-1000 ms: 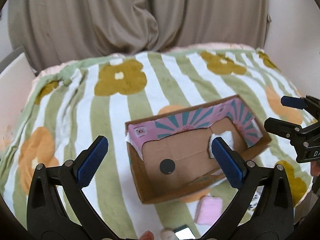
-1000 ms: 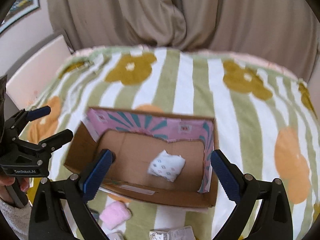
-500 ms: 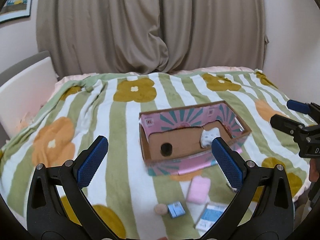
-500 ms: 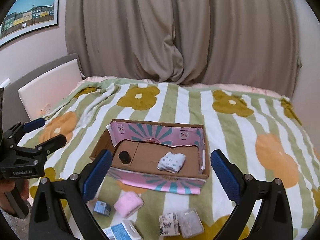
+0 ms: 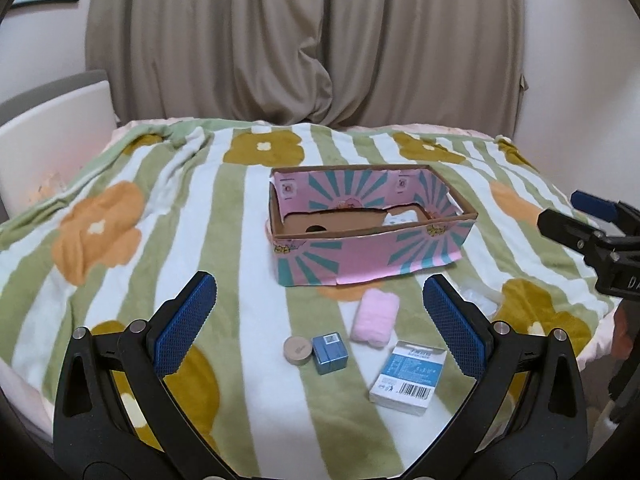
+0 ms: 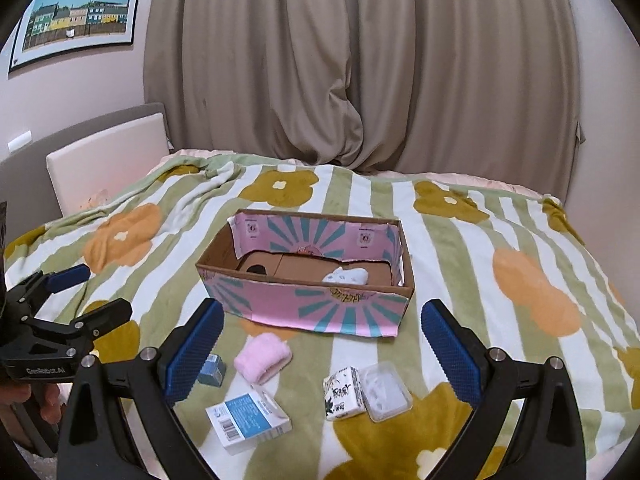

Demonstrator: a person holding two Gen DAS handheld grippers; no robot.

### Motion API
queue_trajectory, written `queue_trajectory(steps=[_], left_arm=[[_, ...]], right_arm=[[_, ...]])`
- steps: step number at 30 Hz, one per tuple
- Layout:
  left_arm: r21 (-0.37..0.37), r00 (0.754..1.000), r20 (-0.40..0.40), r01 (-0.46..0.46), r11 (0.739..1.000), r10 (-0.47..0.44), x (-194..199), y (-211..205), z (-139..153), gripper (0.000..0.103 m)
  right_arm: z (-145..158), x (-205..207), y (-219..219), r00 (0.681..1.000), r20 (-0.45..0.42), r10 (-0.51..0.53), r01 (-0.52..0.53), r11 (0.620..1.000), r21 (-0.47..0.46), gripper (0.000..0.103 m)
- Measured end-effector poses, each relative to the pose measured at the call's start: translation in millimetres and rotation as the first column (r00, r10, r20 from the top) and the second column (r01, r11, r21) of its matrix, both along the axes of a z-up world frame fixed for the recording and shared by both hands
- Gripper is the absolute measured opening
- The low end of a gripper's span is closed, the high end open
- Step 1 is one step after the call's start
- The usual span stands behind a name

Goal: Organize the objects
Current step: 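Lower the left tool onto the blue cube box and close on it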

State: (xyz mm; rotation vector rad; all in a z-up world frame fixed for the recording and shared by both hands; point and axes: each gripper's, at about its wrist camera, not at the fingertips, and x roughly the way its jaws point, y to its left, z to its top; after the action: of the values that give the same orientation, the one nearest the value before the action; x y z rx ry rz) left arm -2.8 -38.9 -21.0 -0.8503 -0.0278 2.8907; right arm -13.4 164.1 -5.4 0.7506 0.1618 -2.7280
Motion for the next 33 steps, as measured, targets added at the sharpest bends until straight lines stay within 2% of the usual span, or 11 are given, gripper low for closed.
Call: queue_trajectory(steps=[4,10,16,20,23,27,30,33], left_arm=[[0.025,1.0,0.02,0.004,1.0,-0.005,-0.1,-0.3,-7.5,0.103],[0.003,0.996,0.086,0.006,1.0,-0.006,-5.8,1.5,-39.0,0.103],[0.054,0.983,0.185,-0.007,0.999,-0.003,-16.5,0.1,-79.3,0.102],[0.1,0.965,0.262,-0.025,0.995,-0.002,-26.6,3.5,-109.0,0.102],[0.117,0.956,0.292,-0.04,0.992,0.004,-33.5,6.2,-124.5,0.102],[0.131,0.944,0.33,-0.065,0.989,0.019,-47.4,8.3,-144.3,0.088],[0.118,0.935,0.353,-0.078,0.99,0.032,-57.9,11.0,-156.7,0.076],[0.103,0.928,0.37,-0.084,0.991,0.041,-66.1,14.3,-166.3,0.067]], right_arm=[[2.1,4.7,0.8,1.0,-0.01,-0.005,0.005,1.0,-0.008,0.099],[1.1,9.5,1.7,1.0,-0.008,-0.003,0.003,1.0,-0.022,0.099],[-1.6,8.3,3.2,1.0,0.003,-0.005,0.005,1.0,-0.03,0.099],[-4.3,6.0,3.9,1.0,0.016,-0.006,0.006,0.999,-0.036,0.099],[-6.1,4.7,4.5,1.0,0.023,-0.007,0.008,0.999,-0.034,0.099],[-8.9,1.8,6.7,0.999,0.032,-0.013,0.014,0.999,-0.034,0.099],[-10.8,-0.2,9.9,0.999,0.039,-0.02,0.022,0.999,-0.04,0.099],[-11.6,-1.4,12.5,0.999,0.044,-0.026,0.028,0.999,-0.04,0.099]])
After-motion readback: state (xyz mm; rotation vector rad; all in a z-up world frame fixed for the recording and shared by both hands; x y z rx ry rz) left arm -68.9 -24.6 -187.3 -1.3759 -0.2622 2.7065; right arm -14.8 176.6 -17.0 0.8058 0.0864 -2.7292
